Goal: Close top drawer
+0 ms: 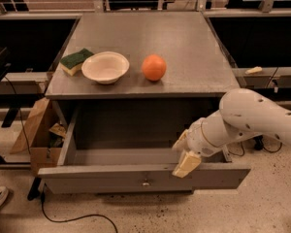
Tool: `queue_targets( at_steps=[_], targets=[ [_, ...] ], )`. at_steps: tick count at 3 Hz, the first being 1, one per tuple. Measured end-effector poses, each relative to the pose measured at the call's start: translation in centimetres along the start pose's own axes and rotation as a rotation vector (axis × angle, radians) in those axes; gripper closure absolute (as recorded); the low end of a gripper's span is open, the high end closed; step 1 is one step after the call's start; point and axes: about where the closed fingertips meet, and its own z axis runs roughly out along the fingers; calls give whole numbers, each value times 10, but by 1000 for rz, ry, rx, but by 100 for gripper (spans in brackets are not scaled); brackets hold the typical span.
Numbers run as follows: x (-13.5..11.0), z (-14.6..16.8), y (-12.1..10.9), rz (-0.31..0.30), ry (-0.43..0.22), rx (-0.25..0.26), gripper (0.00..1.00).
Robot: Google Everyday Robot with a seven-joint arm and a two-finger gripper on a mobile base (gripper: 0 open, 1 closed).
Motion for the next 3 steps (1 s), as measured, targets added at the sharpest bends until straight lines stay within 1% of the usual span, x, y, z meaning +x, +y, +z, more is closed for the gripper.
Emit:
queue_targets(
  at_steps=[1,2,3],
  targets=[
    [0,-2,4,0,0,0,88],
    [0,-2,6,0,0,0,100],
    [-4,2,-1,16,14,1,81]
  ],
)
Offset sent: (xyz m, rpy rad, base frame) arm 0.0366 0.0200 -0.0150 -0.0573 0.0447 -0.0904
